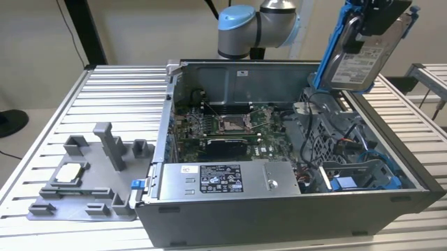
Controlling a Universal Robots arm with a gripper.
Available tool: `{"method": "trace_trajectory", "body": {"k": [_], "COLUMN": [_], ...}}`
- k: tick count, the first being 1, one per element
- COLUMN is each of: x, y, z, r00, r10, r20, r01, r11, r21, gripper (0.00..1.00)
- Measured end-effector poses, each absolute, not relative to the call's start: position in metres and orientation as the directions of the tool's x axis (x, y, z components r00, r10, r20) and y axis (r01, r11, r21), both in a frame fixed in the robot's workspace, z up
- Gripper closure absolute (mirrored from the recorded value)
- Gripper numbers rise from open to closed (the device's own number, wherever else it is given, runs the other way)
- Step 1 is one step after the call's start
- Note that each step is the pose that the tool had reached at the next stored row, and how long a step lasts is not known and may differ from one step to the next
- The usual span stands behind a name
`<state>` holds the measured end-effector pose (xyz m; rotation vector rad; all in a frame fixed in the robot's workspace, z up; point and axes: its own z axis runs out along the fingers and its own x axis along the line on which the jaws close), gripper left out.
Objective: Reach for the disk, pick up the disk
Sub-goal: 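Pick up the disk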
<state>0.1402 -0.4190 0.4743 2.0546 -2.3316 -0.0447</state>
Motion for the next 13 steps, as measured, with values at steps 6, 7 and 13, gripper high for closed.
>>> {"method": "trace_trajectory", "body": {"k": [6, 7, 13], "x": [0.141, 0.141, 0.139], "y": [-0.437, -0.44, -0.462], "z": [0.474, 0.474, 0.474], "r00": [-0.126, -0.126, -0.126], "r10": [-0.992, -0.992, -0.992], "r20": [0.006, 0.006, 0.006], "r01": [-0.991, -0.991, -0.991], "r11": [0.126, 0.126, 0.126], "r21": [0.045, 0.045, 0.045], "gripper": [1.0, 1.0, 1.0]}}
